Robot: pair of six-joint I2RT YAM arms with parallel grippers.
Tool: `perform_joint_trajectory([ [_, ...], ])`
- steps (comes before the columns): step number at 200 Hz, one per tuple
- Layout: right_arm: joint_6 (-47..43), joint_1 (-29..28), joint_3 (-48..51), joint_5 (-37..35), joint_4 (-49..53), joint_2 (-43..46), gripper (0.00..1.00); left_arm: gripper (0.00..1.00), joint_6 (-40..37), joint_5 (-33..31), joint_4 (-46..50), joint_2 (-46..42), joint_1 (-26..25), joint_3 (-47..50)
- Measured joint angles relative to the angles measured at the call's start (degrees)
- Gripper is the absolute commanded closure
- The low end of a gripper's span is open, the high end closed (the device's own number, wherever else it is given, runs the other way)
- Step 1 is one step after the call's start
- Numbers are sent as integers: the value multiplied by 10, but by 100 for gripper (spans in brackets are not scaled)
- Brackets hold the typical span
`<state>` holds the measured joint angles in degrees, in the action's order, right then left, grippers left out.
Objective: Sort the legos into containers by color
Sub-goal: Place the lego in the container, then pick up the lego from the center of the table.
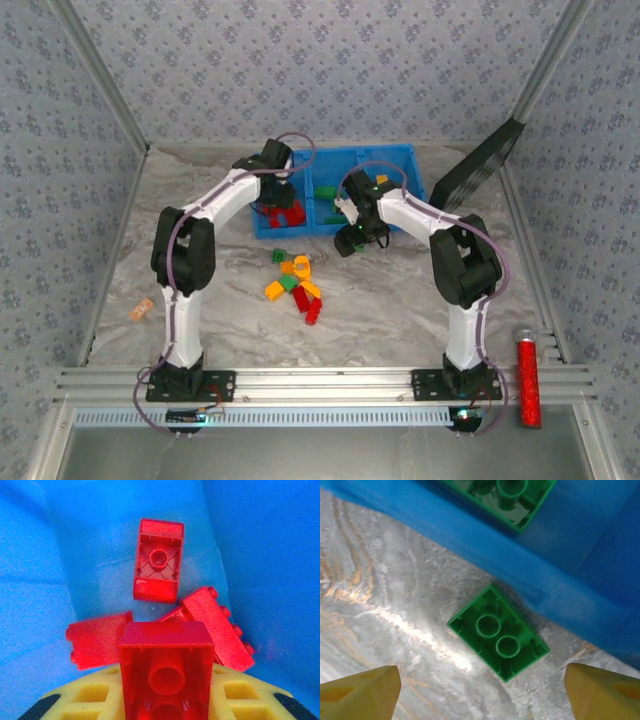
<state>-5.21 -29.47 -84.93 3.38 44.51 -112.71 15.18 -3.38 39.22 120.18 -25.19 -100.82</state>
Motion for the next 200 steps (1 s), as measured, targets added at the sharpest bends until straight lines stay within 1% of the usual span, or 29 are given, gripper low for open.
perform_joint_trajectory([
  [42, -5, -11, 0, -36, -15, -33, 13, 73, -2, 8, 5, 47, 1, -57],
  [58, -8, -13, 0, -41, -15, -53, 13, 71, -4, 10, 8, 56, 1, -65],
  [87, -16, -13, -1, -41, -24, -54, 17, 70, -4, 10, 14, 61, 1, -69],
  [123, -24, -13, -3, -39, -28, -55, 30, 69, -7, 10, 14, 67, 3, -73],
  [135, -28, -13, -4, -39, -32, -56, 35, 65, -8, 11, 15, 68, 4, -73],
  [165, -30, -16, -7, -40, -37, -59, 51, 50, -12, 11, 17, 69, 6, -73],
  [200, -33, -20, -7, -41, -40, -60, 63, 44, -17, 11, 18, 70, 8, -73],
])
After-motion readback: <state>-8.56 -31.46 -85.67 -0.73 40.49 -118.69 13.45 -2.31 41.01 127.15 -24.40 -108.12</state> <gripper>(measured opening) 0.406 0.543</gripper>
